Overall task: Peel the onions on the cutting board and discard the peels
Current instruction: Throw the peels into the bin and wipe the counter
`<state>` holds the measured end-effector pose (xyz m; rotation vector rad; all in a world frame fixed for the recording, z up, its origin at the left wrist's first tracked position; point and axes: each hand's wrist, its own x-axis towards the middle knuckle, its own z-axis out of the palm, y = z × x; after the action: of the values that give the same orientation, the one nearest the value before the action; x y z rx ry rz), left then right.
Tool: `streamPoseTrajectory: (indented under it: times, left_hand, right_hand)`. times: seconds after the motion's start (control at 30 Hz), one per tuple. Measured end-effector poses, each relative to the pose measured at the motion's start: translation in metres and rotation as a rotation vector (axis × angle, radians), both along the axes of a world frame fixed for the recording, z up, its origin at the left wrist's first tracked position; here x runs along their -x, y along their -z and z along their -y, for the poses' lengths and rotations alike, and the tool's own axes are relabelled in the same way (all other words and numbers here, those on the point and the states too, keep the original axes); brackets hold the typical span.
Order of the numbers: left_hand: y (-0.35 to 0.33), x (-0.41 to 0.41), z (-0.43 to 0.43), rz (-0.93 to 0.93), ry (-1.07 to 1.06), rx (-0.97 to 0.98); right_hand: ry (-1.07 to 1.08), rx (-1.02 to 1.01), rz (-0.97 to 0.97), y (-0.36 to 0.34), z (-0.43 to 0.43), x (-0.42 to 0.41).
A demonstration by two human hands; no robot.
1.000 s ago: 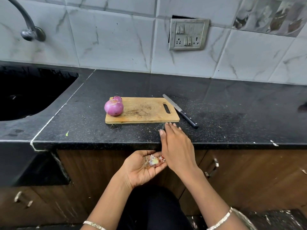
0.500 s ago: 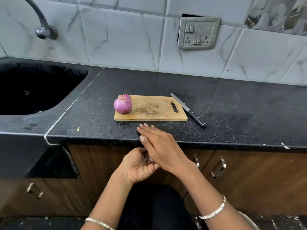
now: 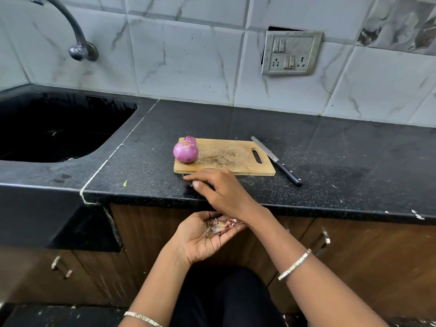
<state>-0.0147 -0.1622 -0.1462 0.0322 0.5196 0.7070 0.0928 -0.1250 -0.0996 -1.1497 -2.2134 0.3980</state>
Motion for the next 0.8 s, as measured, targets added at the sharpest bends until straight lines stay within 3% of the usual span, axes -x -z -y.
streamPoseTrajectory:
  times: [0.13,0.37,0.63,0.8]
  left_hand:
    - [-0.002,0.005,0.001,0.018,0.005,-0.01]
    - [0.002,0.012,-0.003,0.034,0.03,-0.012]
    - [0.012,0.01,-0.006,0.001,0.026,-0.026]
    - [0.011,0.003,-0.003,0.019,0.052,-0.07]
  right_hand:
    - [-0.034,-0.026,0.17,0.002,-0.015,0.015]
    - [-0.017,-0.027,0.237,0.003,-0.014,0.013]
    - [0.092,-0.169,0.184,0.021,0.061,-0.027]
    - [0.12,-0.197,0.007,0.03,0.078,-0.03]
